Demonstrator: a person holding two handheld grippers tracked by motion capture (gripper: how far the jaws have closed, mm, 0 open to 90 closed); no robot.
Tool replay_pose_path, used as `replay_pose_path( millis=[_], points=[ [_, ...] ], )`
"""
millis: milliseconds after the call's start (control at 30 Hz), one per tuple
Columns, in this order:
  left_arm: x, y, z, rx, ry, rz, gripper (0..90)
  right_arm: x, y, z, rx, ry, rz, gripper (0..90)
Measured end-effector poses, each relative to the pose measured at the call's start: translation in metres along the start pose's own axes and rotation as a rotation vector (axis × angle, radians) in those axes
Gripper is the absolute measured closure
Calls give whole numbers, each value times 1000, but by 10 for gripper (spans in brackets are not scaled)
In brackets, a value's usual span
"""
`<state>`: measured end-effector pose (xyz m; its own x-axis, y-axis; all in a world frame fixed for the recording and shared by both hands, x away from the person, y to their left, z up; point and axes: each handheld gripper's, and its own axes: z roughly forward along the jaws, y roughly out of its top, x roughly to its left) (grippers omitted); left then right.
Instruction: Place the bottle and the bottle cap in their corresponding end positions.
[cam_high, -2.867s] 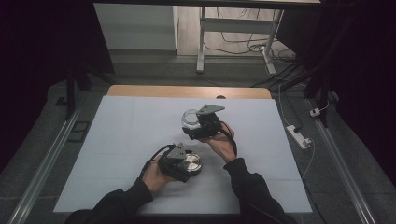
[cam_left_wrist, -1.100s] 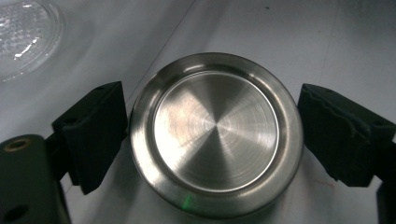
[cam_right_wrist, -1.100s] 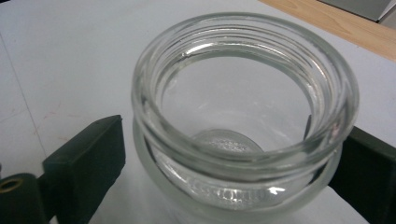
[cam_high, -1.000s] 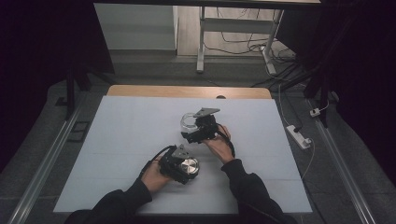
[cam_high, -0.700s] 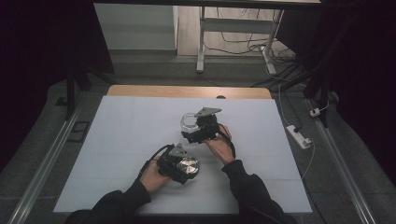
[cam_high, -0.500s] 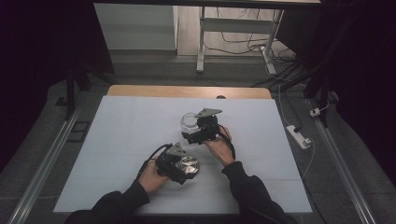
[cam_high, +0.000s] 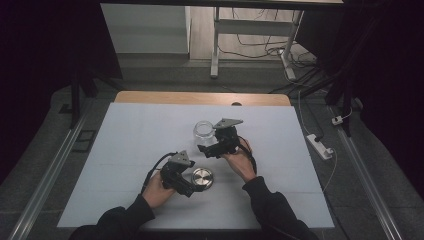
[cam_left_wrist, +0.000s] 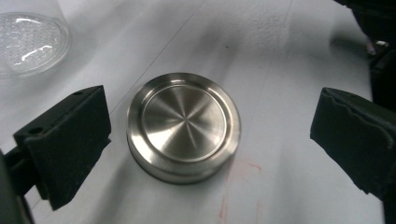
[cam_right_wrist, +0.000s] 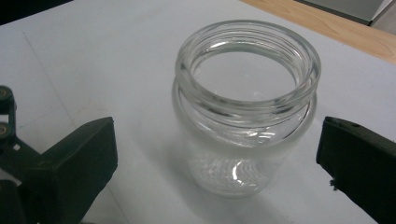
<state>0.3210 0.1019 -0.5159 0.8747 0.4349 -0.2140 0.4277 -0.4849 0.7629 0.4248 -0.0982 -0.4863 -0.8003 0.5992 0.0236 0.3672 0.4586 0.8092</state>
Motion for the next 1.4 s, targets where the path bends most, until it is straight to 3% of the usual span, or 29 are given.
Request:
replay_pose_path(
  millis=[200,467,767,933,1400],
  points=[
    [0,-4,-16,-17,-20,-8,0,4,1,-11,-4,7,-22,0],
    [-1,-7,-33,-56,-15,-16,0,12,3,-26,-13,21,-53,0],
    [-4,-17,-54,-107,11,-19,0,21,1,-42,-46,62,-44,0],
    [-5,-22,-62,-106,19,-27,0,28,0,-51,-71,80,-44,0],
    [-9,-36,-79,-91,60,-52,0,36,-15,-67,-66,86,-58,0]
  ],
)
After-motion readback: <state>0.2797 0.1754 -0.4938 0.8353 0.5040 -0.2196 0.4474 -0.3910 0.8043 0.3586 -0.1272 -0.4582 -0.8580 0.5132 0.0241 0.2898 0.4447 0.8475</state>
